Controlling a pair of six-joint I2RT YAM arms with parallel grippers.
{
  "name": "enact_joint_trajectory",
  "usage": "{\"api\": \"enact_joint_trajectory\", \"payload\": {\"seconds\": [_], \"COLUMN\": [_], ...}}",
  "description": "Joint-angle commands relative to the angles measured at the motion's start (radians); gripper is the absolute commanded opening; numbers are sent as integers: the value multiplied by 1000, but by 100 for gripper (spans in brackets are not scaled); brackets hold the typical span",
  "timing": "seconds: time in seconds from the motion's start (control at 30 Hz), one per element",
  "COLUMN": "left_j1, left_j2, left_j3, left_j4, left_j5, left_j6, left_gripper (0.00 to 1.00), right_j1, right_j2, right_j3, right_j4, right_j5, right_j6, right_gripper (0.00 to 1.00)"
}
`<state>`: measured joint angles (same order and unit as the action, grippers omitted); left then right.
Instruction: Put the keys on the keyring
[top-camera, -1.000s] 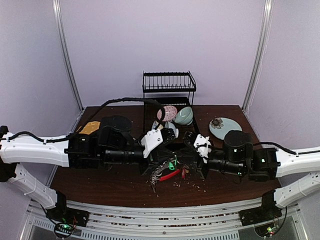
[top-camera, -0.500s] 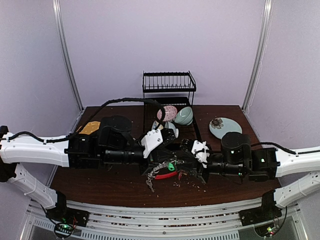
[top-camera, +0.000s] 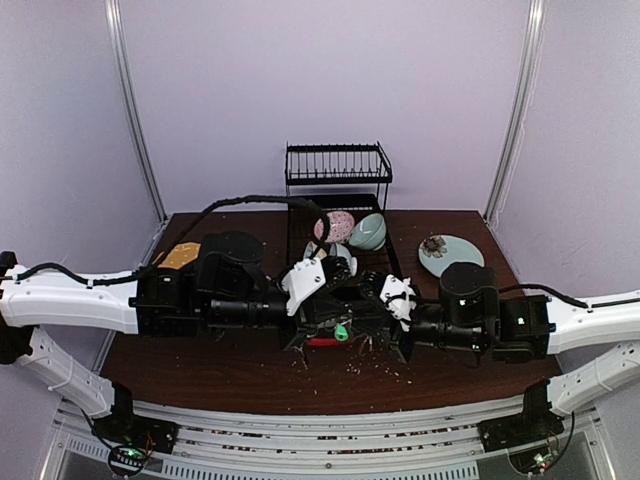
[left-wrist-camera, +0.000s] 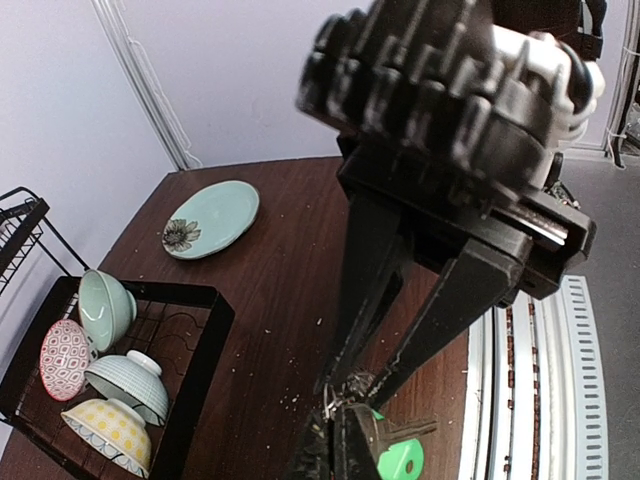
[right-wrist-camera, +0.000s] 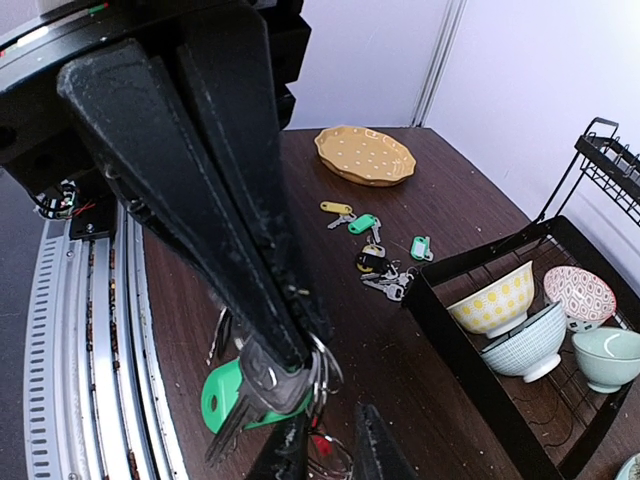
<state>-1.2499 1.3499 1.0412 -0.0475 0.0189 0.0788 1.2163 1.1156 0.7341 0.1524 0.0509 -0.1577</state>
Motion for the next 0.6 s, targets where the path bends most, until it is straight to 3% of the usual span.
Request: {"api": "enact_joint_trajectory", "payload": {"seconds": [0.0,0.3,0.47,0.57], "left_j1": [-2,-2,-2,-2], "left_j2": [-19,-18,-21,-21], "left_j3": [-9,-8,-11,-10], "left_j4": [85,79,76,73], "left_j5": [13,3,-3,-7], "left_j6": [-6,-13,-13,-16], "left_gripper": [0,0,0,0], "right_j1": [4,4,3,4], "right_j2": [-8,1,-11,-13], "right_j3": [31,60,52,53], "right_j4": [57,0,2,-10], "right_j5": [-13,42,71,79], "right_j6": [41,77,88,87], "right_gripper": [13,13,0,0]}}
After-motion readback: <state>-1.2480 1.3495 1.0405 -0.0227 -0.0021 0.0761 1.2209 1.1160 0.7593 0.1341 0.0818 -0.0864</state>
